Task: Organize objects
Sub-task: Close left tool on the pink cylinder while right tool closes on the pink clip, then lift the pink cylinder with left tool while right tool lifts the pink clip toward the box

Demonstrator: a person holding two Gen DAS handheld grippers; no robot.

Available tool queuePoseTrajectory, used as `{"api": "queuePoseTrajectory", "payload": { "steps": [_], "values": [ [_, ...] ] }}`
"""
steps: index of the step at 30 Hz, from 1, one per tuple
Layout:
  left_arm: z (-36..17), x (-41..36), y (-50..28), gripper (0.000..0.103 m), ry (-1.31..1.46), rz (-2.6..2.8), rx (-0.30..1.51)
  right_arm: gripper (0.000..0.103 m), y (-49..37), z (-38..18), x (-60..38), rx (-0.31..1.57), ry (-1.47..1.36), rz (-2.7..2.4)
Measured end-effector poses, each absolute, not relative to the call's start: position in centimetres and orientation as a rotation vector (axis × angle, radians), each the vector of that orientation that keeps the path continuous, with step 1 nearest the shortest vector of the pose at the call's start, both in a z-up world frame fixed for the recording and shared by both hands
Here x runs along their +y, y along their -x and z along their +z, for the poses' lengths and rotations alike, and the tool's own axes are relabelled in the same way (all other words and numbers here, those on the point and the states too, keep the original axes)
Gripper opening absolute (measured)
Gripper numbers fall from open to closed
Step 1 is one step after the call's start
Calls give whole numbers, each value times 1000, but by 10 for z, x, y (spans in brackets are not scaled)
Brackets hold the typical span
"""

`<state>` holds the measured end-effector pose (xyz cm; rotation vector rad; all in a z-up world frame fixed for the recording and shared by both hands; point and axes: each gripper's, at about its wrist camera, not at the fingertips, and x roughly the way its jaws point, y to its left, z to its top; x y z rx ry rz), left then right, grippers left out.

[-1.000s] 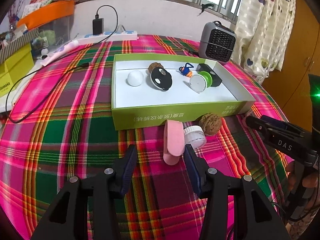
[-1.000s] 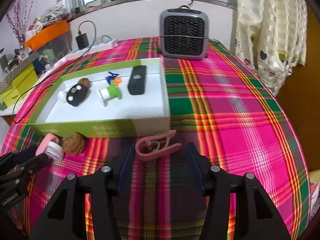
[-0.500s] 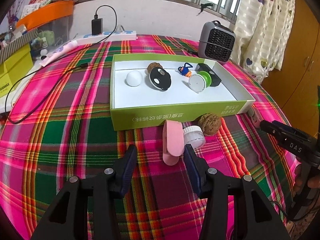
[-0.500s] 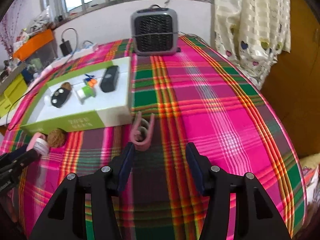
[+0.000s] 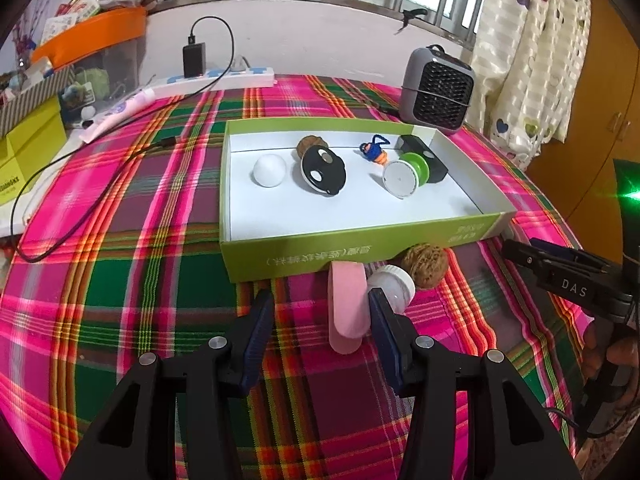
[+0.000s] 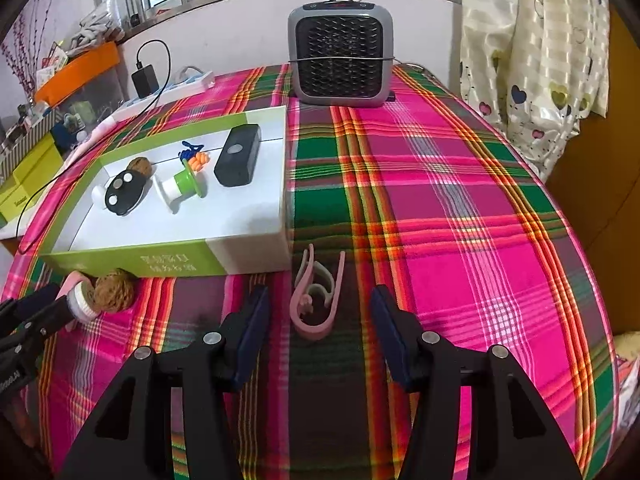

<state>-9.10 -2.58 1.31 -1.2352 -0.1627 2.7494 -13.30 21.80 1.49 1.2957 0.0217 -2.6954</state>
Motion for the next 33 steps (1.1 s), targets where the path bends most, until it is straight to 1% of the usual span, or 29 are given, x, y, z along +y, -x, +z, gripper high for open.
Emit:
{"api": "queuePoseTrajectory", "payload": {
  "steps": [1,2,3,7,15,17,19,21,22,27,33],
  "values": [
    [13,-27,91,47,1238,2750,-166,44,133,15,218,19,-1294,-2694],
    [12,-27,91,47,1242,2752,-164,40,133,16,219,24,-1292,-2698],
    [11,-28,92,47,1250,2752,-160,35,133,16,219,25,-1290,-2699],
    [10,-27,94,47,1257,2752,-154,24,133,16,218,19,-1282,-2684],
    [8,-21,101,46,1272,2746,-122,24,131,17,217,25,-1270,-2676],
    [9,-20,102,42,1269,2746,-124,24,131,16,217,23,-1272,-2676],
    [9,-19,102,30,1265,2741,-119,24,131,16,217,21,-1275,-2677],
    [9,-17,102,26,1268,2739,-107,24,131,17,217,24,-1273,-2676],
    [9,-16,102,22,1264,2736,-107,24,131,16,217,27,-1273,-2674],
    [10,-17,102,16,1261,2729,-119,24,130,16,214,41,-1266,-2670],
    [10,-17,101,16,1254,2735,-121,24,127,16,213,48,-1260,-2667]
  ]
}}
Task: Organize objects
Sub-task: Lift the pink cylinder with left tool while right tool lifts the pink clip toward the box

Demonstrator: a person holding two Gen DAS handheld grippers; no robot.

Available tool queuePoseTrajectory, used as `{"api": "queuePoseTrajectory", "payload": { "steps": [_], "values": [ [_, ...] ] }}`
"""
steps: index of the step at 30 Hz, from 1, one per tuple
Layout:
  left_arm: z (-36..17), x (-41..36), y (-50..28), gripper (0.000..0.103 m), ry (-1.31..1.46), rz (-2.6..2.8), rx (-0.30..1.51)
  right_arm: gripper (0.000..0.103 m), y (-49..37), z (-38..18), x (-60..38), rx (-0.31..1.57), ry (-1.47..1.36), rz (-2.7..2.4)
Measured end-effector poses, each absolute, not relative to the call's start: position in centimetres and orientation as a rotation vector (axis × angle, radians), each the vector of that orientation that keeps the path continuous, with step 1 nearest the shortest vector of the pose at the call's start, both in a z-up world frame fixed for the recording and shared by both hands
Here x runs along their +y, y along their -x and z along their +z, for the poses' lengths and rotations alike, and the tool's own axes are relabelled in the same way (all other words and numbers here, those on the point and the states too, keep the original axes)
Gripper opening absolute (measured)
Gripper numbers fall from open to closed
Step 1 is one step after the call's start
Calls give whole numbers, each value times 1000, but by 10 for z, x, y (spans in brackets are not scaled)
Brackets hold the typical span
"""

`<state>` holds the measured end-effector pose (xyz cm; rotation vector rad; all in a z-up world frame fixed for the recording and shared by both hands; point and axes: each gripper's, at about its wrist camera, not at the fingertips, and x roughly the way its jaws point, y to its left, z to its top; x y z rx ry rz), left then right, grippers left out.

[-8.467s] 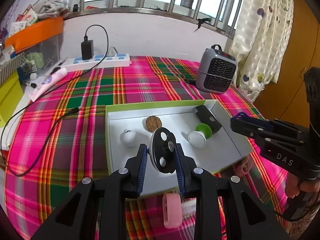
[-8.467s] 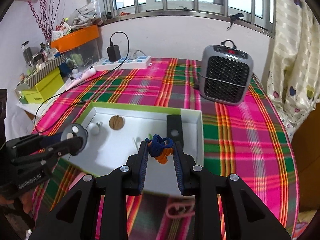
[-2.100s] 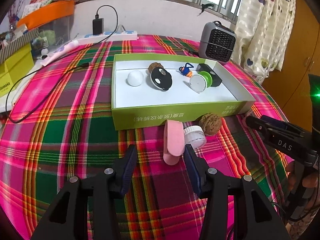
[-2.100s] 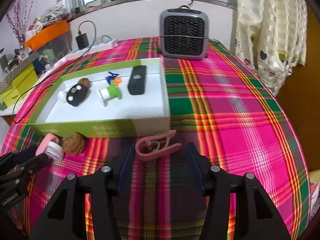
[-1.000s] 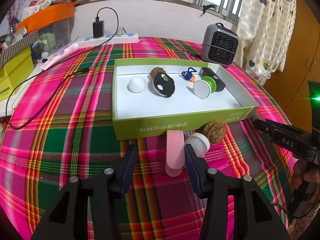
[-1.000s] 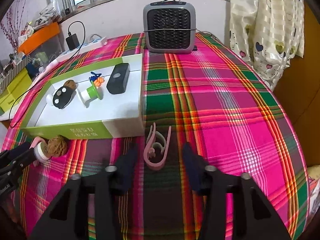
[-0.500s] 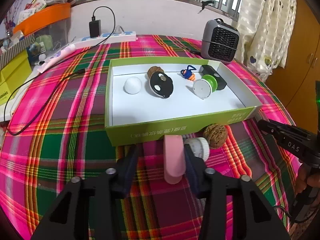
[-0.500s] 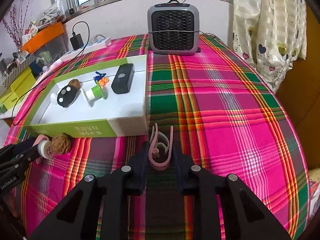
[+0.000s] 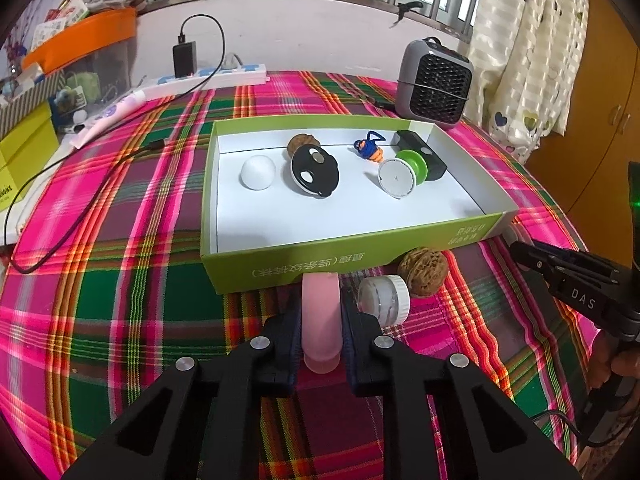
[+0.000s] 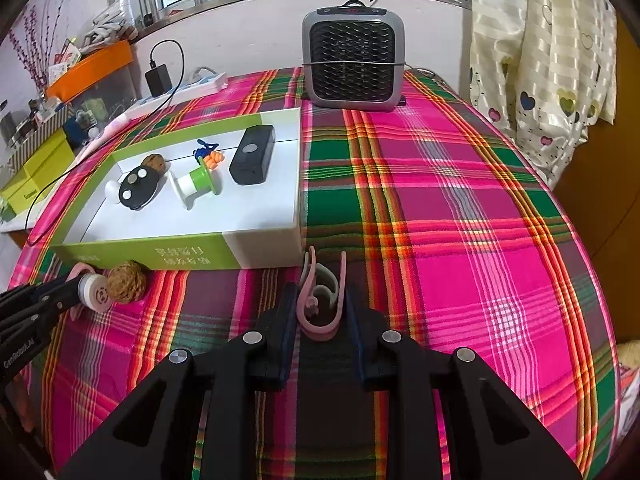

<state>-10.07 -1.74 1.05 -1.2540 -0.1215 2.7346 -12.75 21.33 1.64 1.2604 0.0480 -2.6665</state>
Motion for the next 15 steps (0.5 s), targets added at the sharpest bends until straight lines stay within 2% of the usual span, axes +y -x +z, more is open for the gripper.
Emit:
{"api": "queuePoseTrajectory", "payload": {
  "steps": [15],
  "values": [
    [14,-16,97,16,1241,2759,-91,24,121,17,212,58,-1250,-2662]
  ]
}}
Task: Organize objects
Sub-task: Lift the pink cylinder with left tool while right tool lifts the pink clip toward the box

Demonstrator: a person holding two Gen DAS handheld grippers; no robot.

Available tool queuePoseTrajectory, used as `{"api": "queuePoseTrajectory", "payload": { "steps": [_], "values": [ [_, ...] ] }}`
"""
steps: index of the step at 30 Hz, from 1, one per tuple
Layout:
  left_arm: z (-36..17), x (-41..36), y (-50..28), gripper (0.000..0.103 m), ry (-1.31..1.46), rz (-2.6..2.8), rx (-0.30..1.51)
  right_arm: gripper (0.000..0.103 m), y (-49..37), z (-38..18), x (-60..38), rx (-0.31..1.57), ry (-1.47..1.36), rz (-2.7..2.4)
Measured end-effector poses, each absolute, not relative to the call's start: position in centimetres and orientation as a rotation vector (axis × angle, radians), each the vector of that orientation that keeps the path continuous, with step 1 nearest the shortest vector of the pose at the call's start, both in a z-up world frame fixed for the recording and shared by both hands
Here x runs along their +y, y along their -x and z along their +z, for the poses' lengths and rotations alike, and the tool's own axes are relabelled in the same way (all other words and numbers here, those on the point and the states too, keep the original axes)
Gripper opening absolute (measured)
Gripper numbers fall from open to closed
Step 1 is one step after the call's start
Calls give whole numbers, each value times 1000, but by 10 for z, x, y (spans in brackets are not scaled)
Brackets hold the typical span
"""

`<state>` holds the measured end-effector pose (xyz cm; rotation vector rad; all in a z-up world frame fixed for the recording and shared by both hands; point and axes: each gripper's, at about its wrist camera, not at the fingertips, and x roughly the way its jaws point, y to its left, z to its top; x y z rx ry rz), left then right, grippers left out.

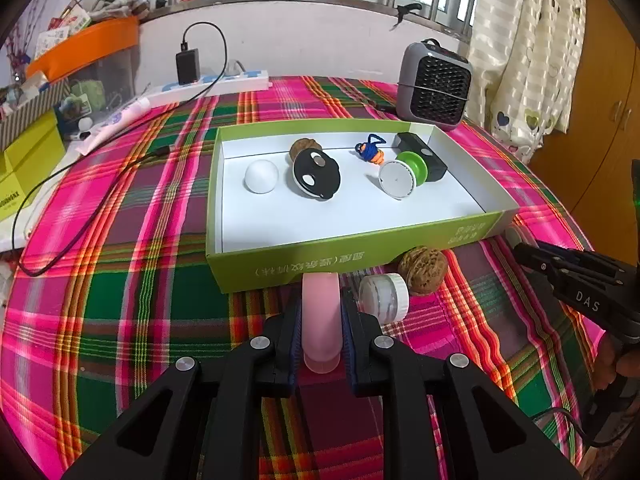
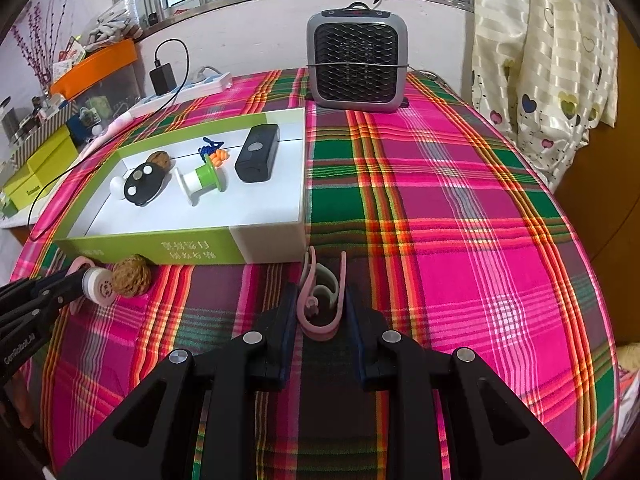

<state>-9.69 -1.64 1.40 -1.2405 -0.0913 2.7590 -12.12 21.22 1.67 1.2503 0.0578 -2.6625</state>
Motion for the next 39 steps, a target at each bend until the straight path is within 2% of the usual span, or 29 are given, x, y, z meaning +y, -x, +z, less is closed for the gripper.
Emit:
{"api": "queuePoseTrajectory", "payload": {
  "steps": [39],
  "values": [
    [47,-19,81,16,1125,2822,-92,24,99,54,195,59,-1098,-2618]
  ]
}}
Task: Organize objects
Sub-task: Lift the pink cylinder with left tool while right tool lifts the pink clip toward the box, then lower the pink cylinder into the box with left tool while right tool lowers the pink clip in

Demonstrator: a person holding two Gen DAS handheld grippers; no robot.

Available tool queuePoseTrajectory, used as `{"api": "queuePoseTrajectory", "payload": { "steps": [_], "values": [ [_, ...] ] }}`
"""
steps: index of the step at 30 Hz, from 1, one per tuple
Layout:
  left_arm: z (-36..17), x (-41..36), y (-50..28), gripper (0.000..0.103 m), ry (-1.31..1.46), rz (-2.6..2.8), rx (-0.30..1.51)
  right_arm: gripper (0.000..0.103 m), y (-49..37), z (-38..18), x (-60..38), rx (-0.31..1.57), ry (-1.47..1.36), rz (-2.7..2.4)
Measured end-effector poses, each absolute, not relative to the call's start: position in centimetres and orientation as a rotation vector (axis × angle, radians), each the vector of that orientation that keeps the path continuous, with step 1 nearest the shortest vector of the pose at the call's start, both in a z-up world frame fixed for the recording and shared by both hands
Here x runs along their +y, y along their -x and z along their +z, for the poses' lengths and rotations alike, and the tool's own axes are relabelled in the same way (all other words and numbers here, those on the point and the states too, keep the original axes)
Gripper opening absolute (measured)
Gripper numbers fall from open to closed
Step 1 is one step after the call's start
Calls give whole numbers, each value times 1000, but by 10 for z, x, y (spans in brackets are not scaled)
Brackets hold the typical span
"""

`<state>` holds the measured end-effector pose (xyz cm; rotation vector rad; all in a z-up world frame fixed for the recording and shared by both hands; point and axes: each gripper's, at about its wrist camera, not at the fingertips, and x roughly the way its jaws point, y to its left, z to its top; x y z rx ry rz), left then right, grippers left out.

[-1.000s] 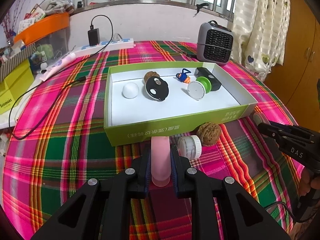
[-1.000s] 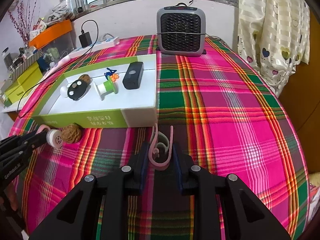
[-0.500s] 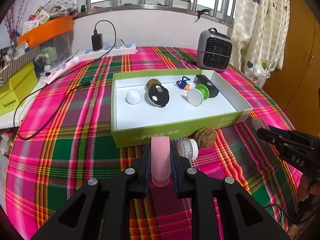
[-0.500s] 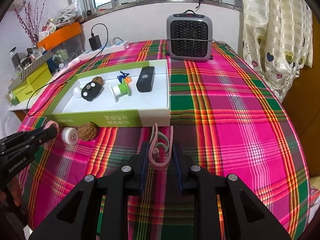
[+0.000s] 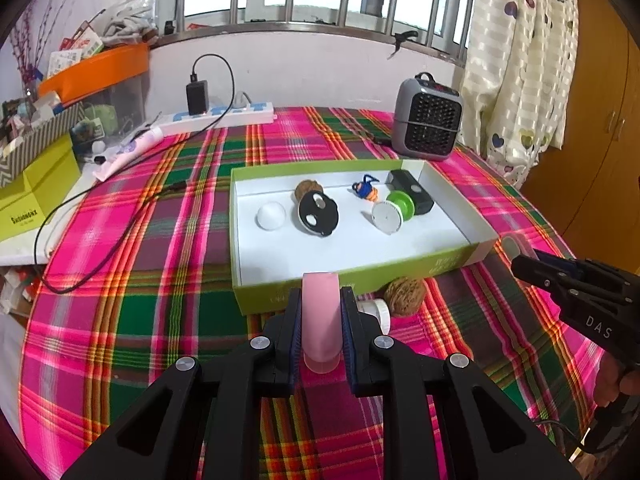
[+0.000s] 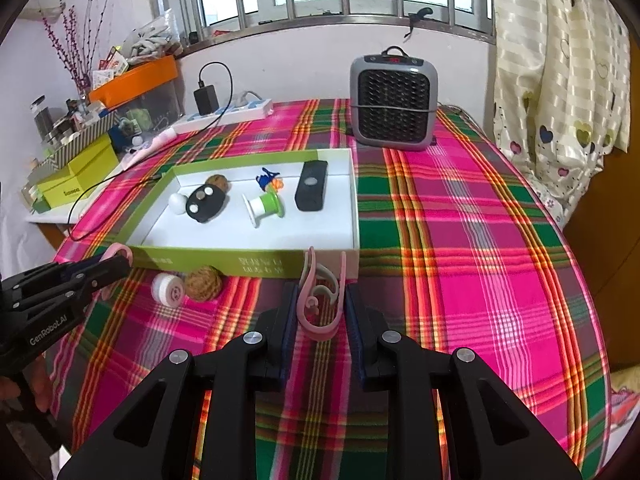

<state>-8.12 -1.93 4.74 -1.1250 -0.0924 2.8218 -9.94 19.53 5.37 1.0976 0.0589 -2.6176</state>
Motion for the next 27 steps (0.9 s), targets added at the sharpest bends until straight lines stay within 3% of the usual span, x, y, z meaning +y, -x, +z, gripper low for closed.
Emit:
{"api": "queuePoseTrajectory", "payload": {
  "steps": [27],
  "values": [
    [50,-32,139,16,1184,2838,-123,24,162,58,176,124,-1124,-2577]
  ]
}}
